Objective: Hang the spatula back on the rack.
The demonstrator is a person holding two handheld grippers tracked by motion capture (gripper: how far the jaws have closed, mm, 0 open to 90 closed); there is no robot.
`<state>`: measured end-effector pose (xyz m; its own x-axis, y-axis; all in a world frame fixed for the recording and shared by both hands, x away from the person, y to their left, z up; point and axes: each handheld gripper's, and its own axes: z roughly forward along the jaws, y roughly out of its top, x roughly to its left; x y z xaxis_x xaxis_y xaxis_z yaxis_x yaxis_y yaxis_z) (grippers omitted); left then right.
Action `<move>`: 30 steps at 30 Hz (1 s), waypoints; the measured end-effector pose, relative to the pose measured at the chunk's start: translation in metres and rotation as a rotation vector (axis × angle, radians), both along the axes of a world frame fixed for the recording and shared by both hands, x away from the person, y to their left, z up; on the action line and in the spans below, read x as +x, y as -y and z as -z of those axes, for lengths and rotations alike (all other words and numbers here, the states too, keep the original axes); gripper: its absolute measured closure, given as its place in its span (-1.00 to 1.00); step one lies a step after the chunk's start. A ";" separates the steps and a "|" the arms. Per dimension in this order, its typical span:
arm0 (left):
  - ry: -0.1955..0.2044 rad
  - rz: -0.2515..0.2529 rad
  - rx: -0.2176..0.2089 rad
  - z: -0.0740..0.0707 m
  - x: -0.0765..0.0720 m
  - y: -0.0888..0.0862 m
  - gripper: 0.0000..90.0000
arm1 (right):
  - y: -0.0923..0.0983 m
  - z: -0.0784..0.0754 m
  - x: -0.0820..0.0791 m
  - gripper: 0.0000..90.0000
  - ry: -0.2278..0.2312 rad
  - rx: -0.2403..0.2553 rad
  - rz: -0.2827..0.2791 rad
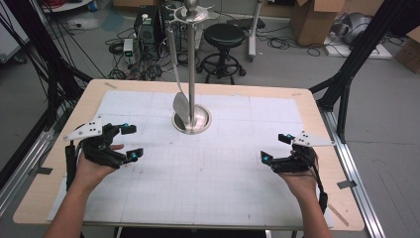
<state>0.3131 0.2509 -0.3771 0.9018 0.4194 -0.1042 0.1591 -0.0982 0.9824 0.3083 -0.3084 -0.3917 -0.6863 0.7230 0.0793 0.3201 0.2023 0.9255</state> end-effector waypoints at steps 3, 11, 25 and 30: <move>0.000 0.000 0.010 0.010 -0.005 -0.006 -0.90 | 0.002 0.002 0.002 -0.99 -0.005 0.001 0.016; -0.012 -0.049 -0.030 0.019 -0.008 -0.017 -0.93 | 0.001 0.003 0.007 -0.99 0.006 0.008 0.012; -0.009 -0.072 -0.045 0.022 -0.002 -0.018 -0.93 | 0.002 0.004 0.008 -0.99 0.000 0.021 0.021; -0.013 -0.076 -0.056 0.021 -0.001 -0.017 -0.93 | 0.003 0.002 0.005 -0.99 0.007 0.023 0.017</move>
